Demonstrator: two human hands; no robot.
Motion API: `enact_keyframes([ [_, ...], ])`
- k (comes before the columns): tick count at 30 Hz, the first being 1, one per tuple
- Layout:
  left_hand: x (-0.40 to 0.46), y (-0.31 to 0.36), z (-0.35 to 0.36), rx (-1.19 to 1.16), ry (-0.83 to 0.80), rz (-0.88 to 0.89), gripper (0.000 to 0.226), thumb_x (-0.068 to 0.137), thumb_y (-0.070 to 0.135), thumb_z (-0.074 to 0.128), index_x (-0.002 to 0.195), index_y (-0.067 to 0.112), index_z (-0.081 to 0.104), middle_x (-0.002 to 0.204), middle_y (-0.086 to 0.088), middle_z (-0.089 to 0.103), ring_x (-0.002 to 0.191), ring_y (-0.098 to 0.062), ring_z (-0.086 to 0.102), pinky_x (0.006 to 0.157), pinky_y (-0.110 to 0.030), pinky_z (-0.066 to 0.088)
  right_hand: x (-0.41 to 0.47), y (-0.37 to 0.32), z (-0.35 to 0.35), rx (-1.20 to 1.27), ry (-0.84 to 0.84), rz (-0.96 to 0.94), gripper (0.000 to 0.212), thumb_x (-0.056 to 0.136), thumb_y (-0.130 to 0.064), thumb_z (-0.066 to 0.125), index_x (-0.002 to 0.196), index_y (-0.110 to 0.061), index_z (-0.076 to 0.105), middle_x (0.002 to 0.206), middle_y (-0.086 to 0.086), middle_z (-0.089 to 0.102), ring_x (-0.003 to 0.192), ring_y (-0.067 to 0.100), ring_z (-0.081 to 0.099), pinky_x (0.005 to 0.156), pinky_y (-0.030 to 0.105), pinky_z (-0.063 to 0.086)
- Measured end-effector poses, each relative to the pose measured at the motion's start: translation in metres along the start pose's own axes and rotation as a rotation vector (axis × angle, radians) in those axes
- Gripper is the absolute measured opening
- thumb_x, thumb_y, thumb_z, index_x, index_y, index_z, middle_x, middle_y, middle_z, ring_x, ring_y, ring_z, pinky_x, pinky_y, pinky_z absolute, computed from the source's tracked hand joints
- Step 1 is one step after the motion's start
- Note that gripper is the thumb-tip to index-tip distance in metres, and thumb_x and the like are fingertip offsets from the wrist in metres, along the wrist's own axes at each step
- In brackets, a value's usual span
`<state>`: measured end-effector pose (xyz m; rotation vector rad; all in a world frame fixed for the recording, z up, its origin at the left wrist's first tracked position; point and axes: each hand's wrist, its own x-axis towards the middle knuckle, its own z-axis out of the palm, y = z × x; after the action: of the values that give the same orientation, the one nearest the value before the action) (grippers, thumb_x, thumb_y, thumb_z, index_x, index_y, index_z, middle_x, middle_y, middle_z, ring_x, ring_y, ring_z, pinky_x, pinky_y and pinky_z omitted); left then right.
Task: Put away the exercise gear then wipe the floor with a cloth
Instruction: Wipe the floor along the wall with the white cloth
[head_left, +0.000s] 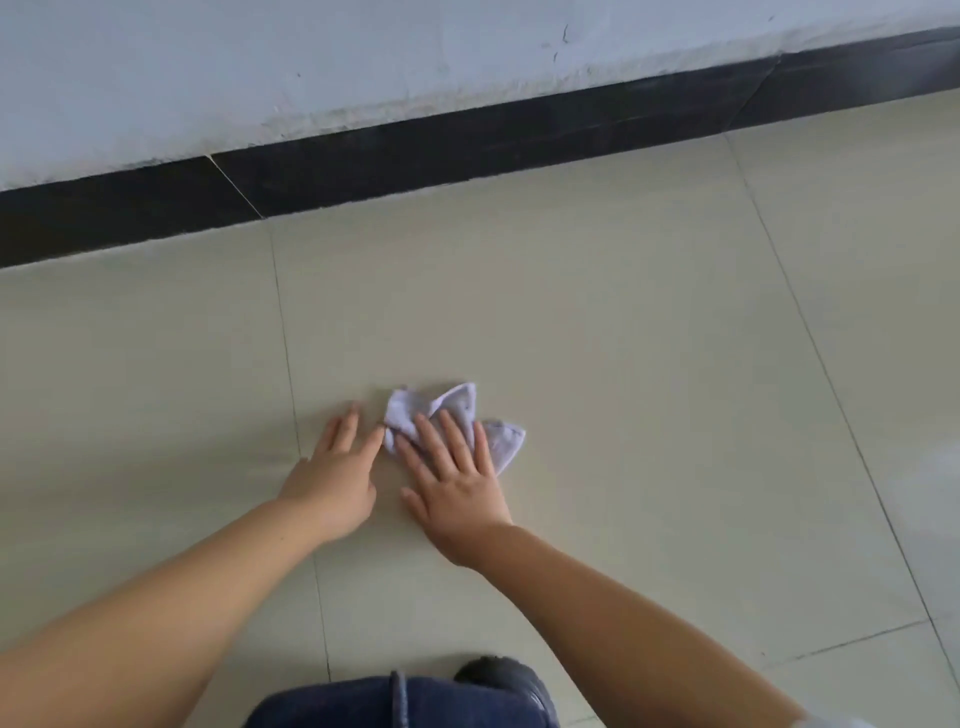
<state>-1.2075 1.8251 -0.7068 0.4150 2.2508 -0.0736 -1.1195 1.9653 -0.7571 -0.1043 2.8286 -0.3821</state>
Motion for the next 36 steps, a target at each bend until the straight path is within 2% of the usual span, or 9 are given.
enact_keyframes([
  [4, 0.000, -0.011, -0.008, 0.017, -0.055, 0.035, 0.075, 0.090, 0.013, 0.042, 0.152, 0.026, 0.000, 0.157, 0.004, -0.024, 0.147, -0.015, -0.010, 0.115, -0.045, 0.026, 0.009, 0.079, -0.011, -0.125, -0.075, -0.344, 0.048, 0.099, -0.045, 0.025, 0.141, -0.028, 0.042, 0.147, 0.002, 0.043, 0.138, 0.025, 0.028, 0.114, 0.048, 0.016],
  [6, 0.001, -0.012, -0.010, 0.012, -0.078, 0.054, 0.077, 0.091, 0.013, 0.041, 0.151, 0.026, -0.006, 0.156, 0.005, -0.027, 0.147, -0.015, -0.012, 0.117, -0.042, 0.022, 0.011, 0.142, -0.030, -0.108, 0.011, -0.078, 0.055, 0.100, -0.050, 0.011, 0.145, -0.027, 0.034, 0.150, 0.005, 0.039, 0.140, 0.028, 0.027, 0.112, 0.054, 0.024],
  [11, -0.002, -0.008, -0.008, 0.077, -0.018, 0.066, 0.076, 0.093, 0.009, 0.037, 0.151, 0.029, -0.008, 0.156, 0.006, -0.025, 0.147, -0.014, -0.010, 0.110, -0.037, 0.032, 0.014, 0.224, -0.089, 0.227, 0.091, 0.857, 0.056, 0.101, -0.042, 0.022, 0.153, -0.028, 0.005, 0.161, 0.002, -0.002, 0.147, 0.023, -0.007, 0.118, 0.048, -0.005],
  [14, -0.004, -0.007, -0.006, 0.118, 0.026, 0.080, 0.077, 0.094, 0.011, 0.039, 0.151, 0.029, -0.009, 0.157, 0.004, -0.024, 0.147, -0.016, -0.007, 0.104, -0.035, 0.037, 0.039, 0.187, -0.086, 0.284, 0.115, 1.025, 0.058, 0.100, -0.043, 0.026, 0.153, -0.025, 0.010, 0.161, 0.006, -0.002, 0.147, 0.027, -0.007, 0.117, 0.052, -0.005],
  [21, -0.001, -0.012, -0.006, 0.162, 0.015, 0.112, 0.073, 0.095, 0.014, 0.037, 0.151, 0.029, -0.007, 0.157, 0.003, -0.023, 0.148, -0.016, -0.005, 0.108, -0.035, 0.034, 0.067, 0.008, -0.028, 0.034, -0.006, 0.099, 0.062, 0.091, -0.051, 0.023, 0.143, -0.024, 0.041, 0.150, 0.008, 0.038, 0.140, 0.034, 0.031, 0.109, 0.061, 0.025],
  [26, -0.002, -0.008, -0.007, 0.153, 0.016, 0.096, 0.075, 0.093, 0.012, 0.039, 0.152, 0.027, -0.006, 0.157, 0.003, -0.022, 0.148, -0.017, -0.005, 0.106, -0.036, 0.036, 0.063, 0.082, -0.040, -0.098, -0.046, -0.123, 0.050, 0.090, -0.043, 0.034, 0.135, -0.028, 0.051, 0.136, 0.006, 0.056, 0.122, 0.031, 0.055, 0.092, 0.054, 0.047],
  [29, -0.004, -0.008, -0.005, 0.156, 0.047, 0.097, 0.077, 0.093, 0.009, 0.039, 0.151, 0.027, -0.008, 0.157, 0.002, -0.023, 0.148, -0.017, -0.006, 0.100, -0.033, 0.041, 0.047, 0.175, -0.061, -0.092, 0.112, 0.193, 0.059, 0.092, -0.040, 0.029, 0.149, -0.028, 0.018, 0.156, 0.008, 0.025, 0.139, 0.037, 0.028, 0.103, 0.060, 0.031],
  [33, -0.005, 0.000, -0.011, 0.244, 0.045, 0.106, 0.070, 0.095, 0.011, 0.038, 0.152, 0.020, -0.002, 0.159, -0.007, -0.014, 0.147, -0.024, 0.004, 0.098, -0.034, 0.041, 0.032, 0.232, -0.100, 0.337, 0.187, 1.099, 0.057, 0.100, -0.039, 0.024, 0.153, -0.028, 0.006, 0.161, 0.005, -0.004, 0.147, 0.026, -0.007, 0.117, 0.050, -0.004],
  [36, -0.002, 0.009, -0.027, 0.288, 0.159, 0.108, 0.049, 0.096, 0.020, 0.038, 0.143, 0.015, 0.031, 0.154, -0.013, 0.026, 0.130, -0.028, 0.042, 0.093, -0.033, 0.043, 0.069, 0.186, -0.088, 0.358, 0.200, 1.127, 0.056, 0.100, -0.041, 0.022, 0.153, -0.025, 0.010, 0.161, 0.007, -0.001, 0.147, 0.028, -0.006, 0.115, 0.052, -0.005],
])
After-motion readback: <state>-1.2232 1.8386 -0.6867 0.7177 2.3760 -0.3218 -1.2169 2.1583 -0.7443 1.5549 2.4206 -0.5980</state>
